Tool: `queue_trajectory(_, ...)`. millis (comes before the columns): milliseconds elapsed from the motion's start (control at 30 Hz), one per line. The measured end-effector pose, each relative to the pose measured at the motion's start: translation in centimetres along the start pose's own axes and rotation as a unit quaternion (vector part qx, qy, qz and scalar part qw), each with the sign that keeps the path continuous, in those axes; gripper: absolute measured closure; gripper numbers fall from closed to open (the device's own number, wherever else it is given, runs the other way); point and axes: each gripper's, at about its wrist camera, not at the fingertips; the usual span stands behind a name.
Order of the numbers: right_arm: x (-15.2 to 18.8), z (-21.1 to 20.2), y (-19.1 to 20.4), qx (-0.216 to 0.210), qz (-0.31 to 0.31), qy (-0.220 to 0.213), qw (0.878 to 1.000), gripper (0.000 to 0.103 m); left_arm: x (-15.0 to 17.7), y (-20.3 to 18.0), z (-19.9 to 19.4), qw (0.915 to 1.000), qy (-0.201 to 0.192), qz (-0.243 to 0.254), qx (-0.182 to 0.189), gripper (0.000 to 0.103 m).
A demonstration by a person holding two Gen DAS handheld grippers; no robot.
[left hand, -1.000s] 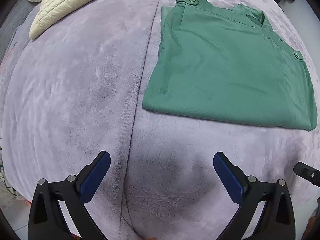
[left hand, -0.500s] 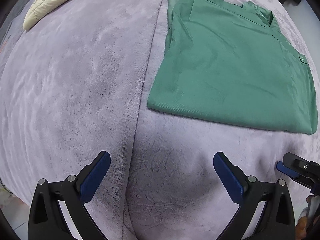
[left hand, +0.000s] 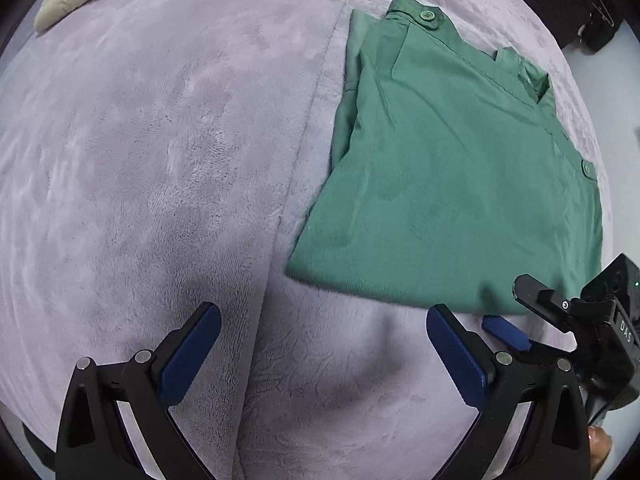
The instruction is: Fold small clothes
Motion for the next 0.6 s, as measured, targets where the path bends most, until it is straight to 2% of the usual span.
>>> queue_trajectory(133,-0.8,0.5,0.0,-0.044,0.04,-0.036,0.998,0.023,-2.2,1.4,0.5,0.9986,0.013,-0.022,0.046,0.0)
queue_trajectory(167,-1.0,0.6,-0.1,-0.055,0.054,-0.041,0.996,0.032,-2.5,1.6,0.7,0.9972,0.02,-0.032,0.065,0.0)
queue_trajectory(200,-1.3,0.8,0.0,-0.068,0.063,-0.043,0.995,0.066,-2.7,1.9,0.9,0.9952,0.027,-0.043,0.084,0.0)
queue_trajectory(233,-1.5,0.9,0.0,-0.076,0.067,-0.041,0.994,0.086,-3.2,2.1,1.1,0.9927,0.036,-0.052,0.103,0.0)
queue_trajectory(267,-1.8,0.7,0.1,-0.08,0.066,-0.041,0.994,0.094,-3.5,2.0,1.4,0.9898,0.046,-0.061,0.12,0.0)
queue_trajectory(367,-2.5,-0.6,1.4,-0.111,0.042,-0.056,0.991,0.096,-3.7,0.7,1.7,0.9829,0.064,-0.078,0.154,0.0)
queue_trajectory(600,-3.7,-2.2,4.3,-0.111,-0.018,-0.059,0.992,0.096,-8.8,-3.3,3.3,0.9718,0.073,-0.056,0.217,0.0)
Point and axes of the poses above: each gripper's, at about its wrist camera, not at the fingertips, and z roughly the way its jaws point, y to its left, x to its underside, and after that the axes turned 9 degrees about -z, right-handed
